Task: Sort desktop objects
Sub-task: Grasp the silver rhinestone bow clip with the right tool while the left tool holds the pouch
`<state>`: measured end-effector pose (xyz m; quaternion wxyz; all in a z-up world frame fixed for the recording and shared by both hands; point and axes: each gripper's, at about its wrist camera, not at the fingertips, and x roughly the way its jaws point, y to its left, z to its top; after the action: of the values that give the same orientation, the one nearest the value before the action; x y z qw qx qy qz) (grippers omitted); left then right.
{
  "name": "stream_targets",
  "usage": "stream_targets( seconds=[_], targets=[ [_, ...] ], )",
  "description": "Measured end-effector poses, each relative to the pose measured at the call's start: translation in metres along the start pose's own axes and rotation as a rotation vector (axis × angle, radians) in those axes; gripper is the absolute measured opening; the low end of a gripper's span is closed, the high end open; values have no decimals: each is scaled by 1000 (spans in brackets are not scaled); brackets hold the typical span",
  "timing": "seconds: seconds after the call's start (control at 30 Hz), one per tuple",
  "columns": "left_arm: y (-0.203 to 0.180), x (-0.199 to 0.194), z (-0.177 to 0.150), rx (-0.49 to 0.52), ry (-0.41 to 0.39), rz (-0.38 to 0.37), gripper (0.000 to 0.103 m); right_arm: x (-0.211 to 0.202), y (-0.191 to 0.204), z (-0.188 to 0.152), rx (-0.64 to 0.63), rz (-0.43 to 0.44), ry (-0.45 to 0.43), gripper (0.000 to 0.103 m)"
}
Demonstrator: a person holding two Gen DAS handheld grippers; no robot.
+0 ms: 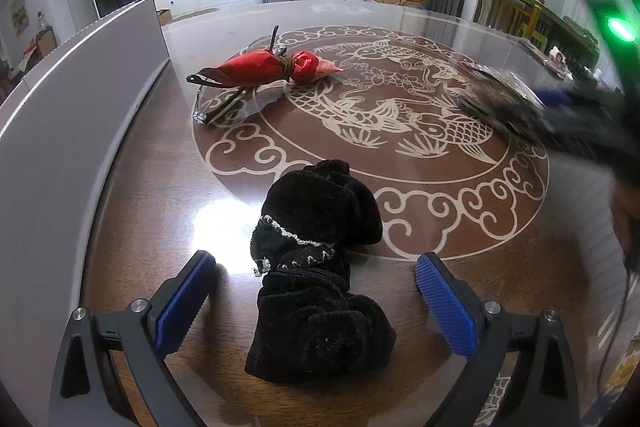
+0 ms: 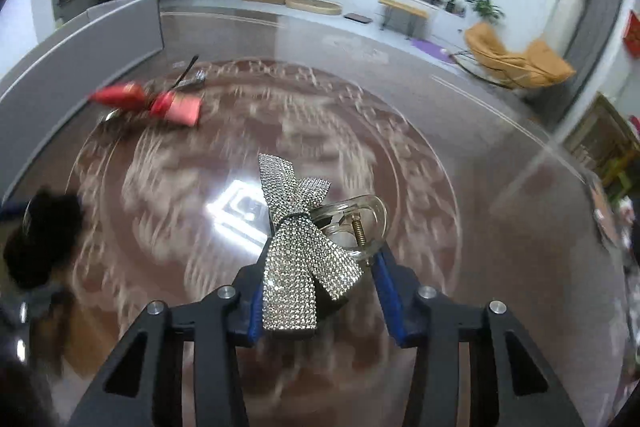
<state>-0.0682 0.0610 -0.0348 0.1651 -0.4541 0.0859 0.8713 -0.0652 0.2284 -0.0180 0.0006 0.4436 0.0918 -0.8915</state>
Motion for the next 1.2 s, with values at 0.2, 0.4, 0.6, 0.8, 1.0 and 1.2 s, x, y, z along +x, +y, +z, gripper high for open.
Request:
stream_targets(
  seconds=[0.2,0.4,0.6,0.8,1.0,1.2],
  targets=[
    [0,0,0,0,0,0,102,-35,9,-48,139,75,-25,88],
    [0,0,0,0,0,0,102,-29,5,-62,155,23,-24,95],
    [0,1,0,2,1,0,102,-11,0,-58,189,49,25,99],
    [1,2,-1,2,2,0,103,-12,-1,-62,191,49,33,103],
    [1,2,-1,2,2,0,103,-11,-1,-62,191,48,32,103],
    [1,2,-1,2,2,0,103,-11,-1,-62,191,48,32,103]
  ],
)
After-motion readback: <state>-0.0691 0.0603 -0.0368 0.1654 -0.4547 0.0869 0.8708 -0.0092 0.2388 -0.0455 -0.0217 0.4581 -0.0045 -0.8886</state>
